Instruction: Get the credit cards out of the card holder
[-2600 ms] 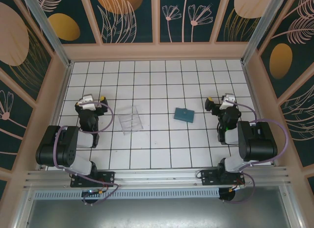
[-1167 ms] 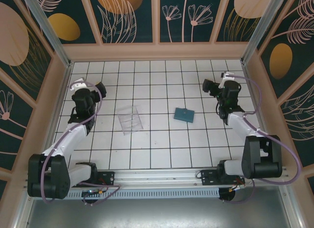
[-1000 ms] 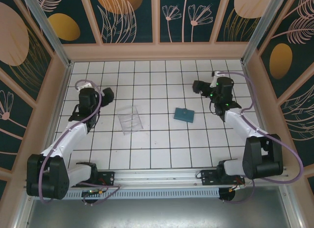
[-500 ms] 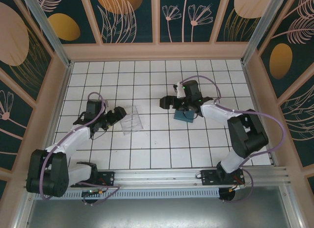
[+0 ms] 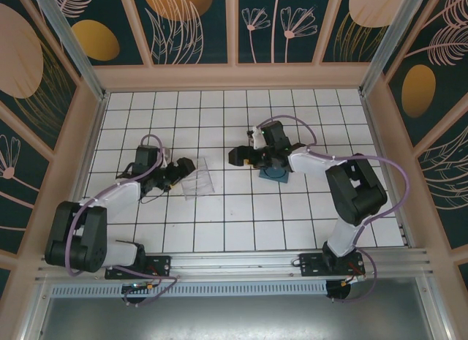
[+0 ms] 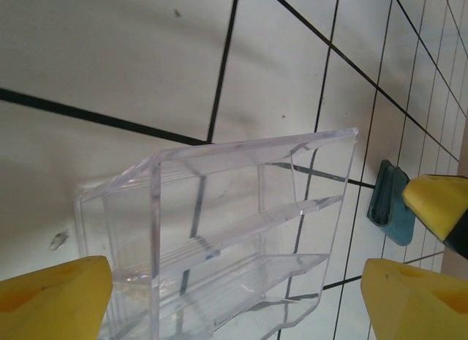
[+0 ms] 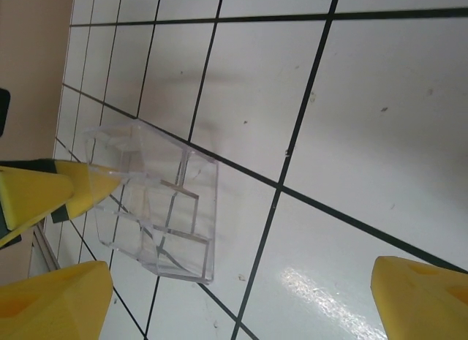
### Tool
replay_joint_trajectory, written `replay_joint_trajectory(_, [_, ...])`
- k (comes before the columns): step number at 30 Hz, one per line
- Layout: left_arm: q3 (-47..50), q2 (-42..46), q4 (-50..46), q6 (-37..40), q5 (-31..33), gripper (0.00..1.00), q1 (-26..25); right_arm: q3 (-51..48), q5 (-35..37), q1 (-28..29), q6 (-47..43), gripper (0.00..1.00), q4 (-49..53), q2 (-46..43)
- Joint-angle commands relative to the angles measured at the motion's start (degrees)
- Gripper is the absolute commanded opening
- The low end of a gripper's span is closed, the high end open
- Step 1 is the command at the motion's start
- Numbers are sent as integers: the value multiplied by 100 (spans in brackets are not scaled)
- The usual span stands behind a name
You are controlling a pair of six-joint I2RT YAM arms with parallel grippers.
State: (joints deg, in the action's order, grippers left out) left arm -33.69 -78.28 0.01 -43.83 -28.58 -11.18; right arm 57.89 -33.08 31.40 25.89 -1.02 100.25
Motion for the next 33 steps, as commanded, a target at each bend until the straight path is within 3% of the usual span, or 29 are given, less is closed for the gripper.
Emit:
replay_joint_trajectory(1, [-283,-141,248,-47,-235,88,-118,126,-176,86,96,92,-48,77])
replay_joint_trajectory(21, [-592,-897,1097,-725,-305,79,-1004,249,-820,242,487,87,-565,659])
replay_joint_trajectory(33, [-1194,-1636,1611,-893,-526,73,-1189,210,-671,55,618,82,-676,574])
